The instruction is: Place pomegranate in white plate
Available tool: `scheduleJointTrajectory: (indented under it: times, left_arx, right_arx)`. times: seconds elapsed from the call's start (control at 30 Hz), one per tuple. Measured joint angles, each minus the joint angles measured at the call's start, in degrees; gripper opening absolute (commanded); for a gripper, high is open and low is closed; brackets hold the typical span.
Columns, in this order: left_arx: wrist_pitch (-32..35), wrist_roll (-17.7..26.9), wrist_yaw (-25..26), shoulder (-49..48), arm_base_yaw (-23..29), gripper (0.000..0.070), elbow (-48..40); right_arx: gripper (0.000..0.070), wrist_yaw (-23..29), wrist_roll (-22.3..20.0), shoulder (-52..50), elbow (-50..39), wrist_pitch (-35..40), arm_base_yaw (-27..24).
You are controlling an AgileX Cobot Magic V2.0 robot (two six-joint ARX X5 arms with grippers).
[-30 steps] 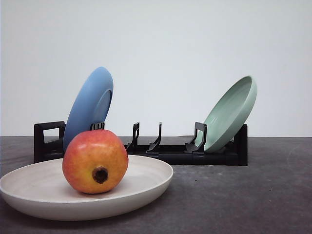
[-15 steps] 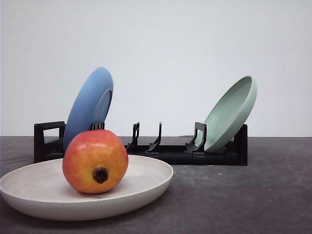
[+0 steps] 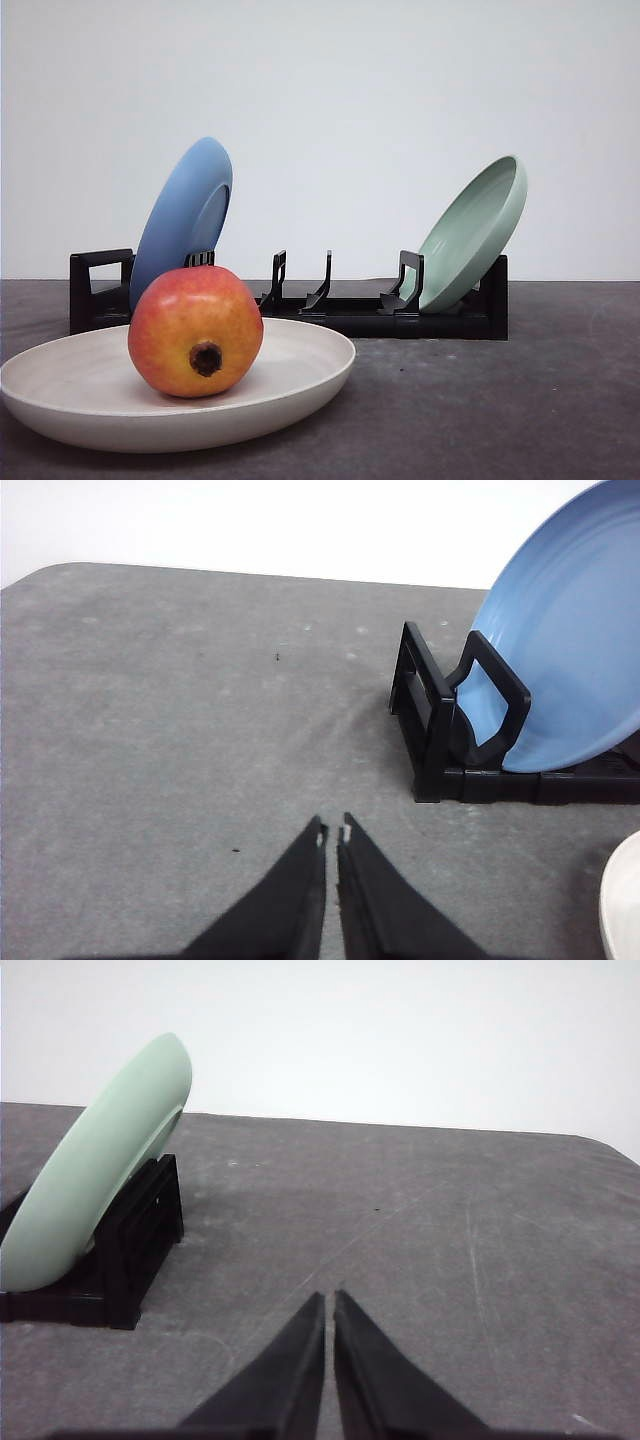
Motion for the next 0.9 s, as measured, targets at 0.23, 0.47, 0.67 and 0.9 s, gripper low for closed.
scheduleJointTrajectory:
  times: [0.23, 0.47, 0.67, 0.9]
  left_arx:
    - [0.0, 0.0, 0.0, 0.0, 0.0, 0.0, 0.0]
    - [0.0, 0.0, 0.0, 0.0, 0.0, 0.0, 0.0]
    - [0.0, 0.0, 0.0, 0.0, 0.0, 0.0, 0.0]
    - [0.0, 0.0, 0.0, 0.0, 0.0, 0.0, 0.0]
  right_arx:
    - [0.0011, 0.0, 0.0, 0.0, 0.0, 0.0, 0.0]
    - [0.0011, 0.0, 0.0, 0.0, 0.0, 0.0, 0.0]
    - [0.0011, 0.0, 0.0, 0.0, 0.0, 0.0, 0.0]
    - [0.0011, 0.0, 0.0, 0.0, 0.0, 0.0, 0.0]
